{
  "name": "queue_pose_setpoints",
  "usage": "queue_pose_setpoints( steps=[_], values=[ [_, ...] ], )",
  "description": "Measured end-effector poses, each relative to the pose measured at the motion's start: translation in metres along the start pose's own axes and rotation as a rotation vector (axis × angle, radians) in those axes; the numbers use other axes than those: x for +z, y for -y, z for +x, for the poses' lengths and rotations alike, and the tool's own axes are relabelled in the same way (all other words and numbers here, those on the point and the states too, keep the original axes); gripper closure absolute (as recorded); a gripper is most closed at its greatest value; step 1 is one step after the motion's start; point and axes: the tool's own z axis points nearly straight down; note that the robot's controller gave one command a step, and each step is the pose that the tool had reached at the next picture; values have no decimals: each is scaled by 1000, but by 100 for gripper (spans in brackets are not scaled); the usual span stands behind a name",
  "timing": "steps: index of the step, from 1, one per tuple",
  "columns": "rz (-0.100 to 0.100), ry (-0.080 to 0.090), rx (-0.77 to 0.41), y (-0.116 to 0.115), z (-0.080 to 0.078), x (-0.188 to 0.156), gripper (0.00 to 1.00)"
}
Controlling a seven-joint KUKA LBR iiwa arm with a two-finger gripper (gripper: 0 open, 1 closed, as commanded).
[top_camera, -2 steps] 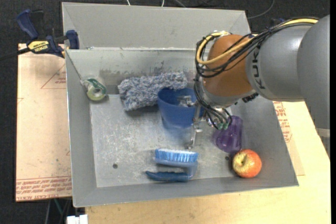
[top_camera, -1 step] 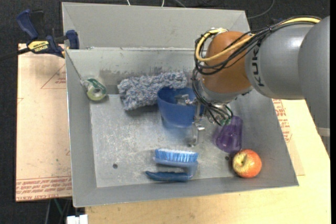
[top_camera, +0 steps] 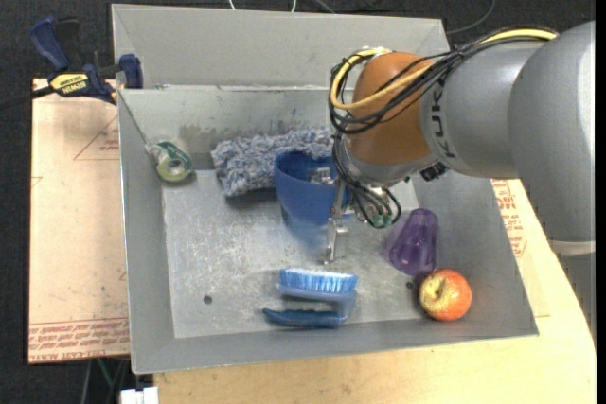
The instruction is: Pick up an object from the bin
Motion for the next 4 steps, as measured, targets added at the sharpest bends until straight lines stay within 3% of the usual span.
queue_pose_setpoints(
  steps=[1,2,4],
  values=[
    [3,3,-140,24,6,0,0],
    [6,-27,-44,-51,-9,0,100],
    [7,-31,-44,-51,-8,-1,100]
  ],
)
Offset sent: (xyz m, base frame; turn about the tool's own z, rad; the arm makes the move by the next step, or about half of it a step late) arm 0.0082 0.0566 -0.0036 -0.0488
